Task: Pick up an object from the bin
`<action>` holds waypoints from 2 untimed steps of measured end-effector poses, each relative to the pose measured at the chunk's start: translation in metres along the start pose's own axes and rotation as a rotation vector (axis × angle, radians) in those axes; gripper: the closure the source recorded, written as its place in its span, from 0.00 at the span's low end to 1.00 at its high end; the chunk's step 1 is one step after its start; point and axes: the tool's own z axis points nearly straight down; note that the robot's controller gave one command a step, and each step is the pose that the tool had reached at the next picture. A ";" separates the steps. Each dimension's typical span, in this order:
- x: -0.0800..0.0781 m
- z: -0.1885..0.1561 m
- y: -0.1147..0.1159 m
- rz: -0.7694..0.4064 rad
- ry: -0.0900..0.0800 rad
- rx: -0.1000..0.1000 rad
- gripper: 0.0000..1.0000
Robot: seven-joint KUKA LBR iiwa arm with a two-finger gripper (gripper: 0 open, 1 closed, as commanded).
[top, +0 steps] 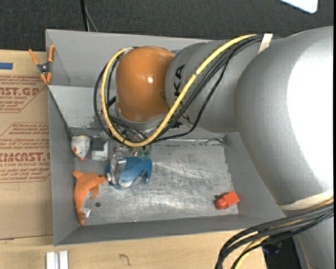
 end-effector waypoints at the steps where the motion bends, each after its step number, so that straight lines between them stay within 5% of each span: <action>1: 0.008 0.016 -0.031 -0.014 0.011 -0.001 0.00; 2: 0.003 0.016 -0.049 -0.123 0.007 -0.001 0.00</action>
Offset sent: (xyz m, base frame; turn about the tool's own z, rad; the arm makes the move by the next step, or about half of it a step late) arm 0.0073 -0.0561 -0.0196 -0.1982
